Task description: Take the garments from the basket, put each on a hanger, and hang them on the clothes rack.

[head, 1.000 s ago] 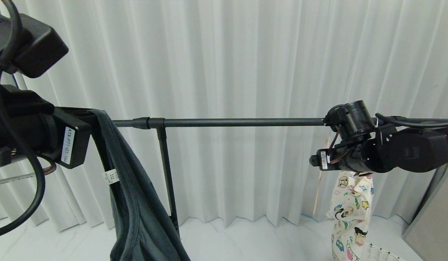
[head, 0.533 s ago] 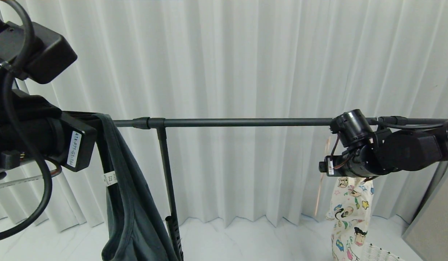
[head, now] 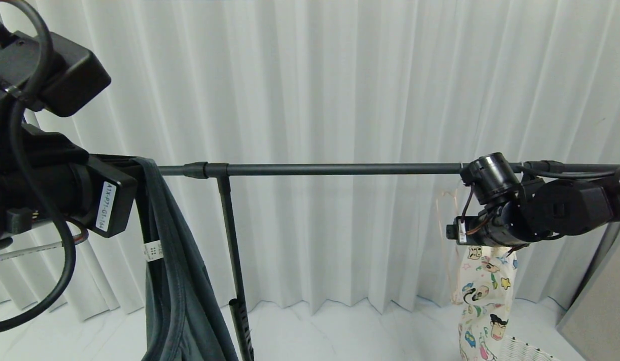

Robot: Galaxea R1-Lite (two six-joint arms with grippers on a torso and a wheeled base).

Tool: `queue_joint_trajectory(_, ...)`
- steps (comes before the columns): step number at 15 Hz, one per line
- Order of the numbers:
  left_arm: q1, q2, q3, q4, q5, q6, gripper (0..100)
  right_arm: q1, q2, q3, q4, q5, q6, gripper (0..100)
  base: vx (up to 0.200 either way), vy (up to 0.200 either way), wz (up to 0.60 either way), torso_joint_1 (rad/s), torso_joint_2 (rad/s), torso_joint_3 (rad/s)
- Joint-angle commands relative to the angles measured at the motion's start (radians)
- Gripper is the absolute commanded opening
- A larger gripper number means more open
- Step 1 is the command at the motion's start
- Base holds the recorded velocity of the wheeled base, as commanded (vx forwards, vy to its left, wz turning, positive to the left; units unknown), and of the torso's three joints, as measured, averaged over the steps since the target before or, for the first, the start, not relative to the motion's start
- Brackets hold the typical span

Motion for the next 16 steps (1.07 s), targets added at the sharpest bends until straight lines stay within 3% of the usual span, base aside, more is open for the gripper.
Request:
queue_joint_trajectory(1, 0.0, 0.002, 0.0, 0.0, 0.001, 0.0, 0, 0.001, 0.002, 0.0, 0.0, 0.003, 0.001, 100, 0.0, 0.0, 0.0, 0.0, 0.0, 0.0)
queue_joint_trajectory(9, 0.0, 0.005, -0.004, 0.0, 0.001, 0.001, 0, -0.012, 0.105, 0.0, -0.072, 0.07, 0.05, 100, 0.0, 0.0, 0.0, 0.0, 0.0, 0.0)
queue_joint_trajectory(10, 0.0, 0.009, -0.004, 0.0, 0.001, 0.003, 0, -0.019, 0.11, 0.0, -0.074, 0.076, 0.05, 0, 0.0, 0.0, 0.0, 0.0, 0.0, 0.0)
queue_joint_trajectory(16, 0.0, 0.018, -0.01, 0.0, 0.001, 0.004, 0, -0.039, 0.102, 0.0, -0.075, 0.109, 0.049, 0, 0.0, 0.0, 0.0, 0.0, 0.0, 0.0)
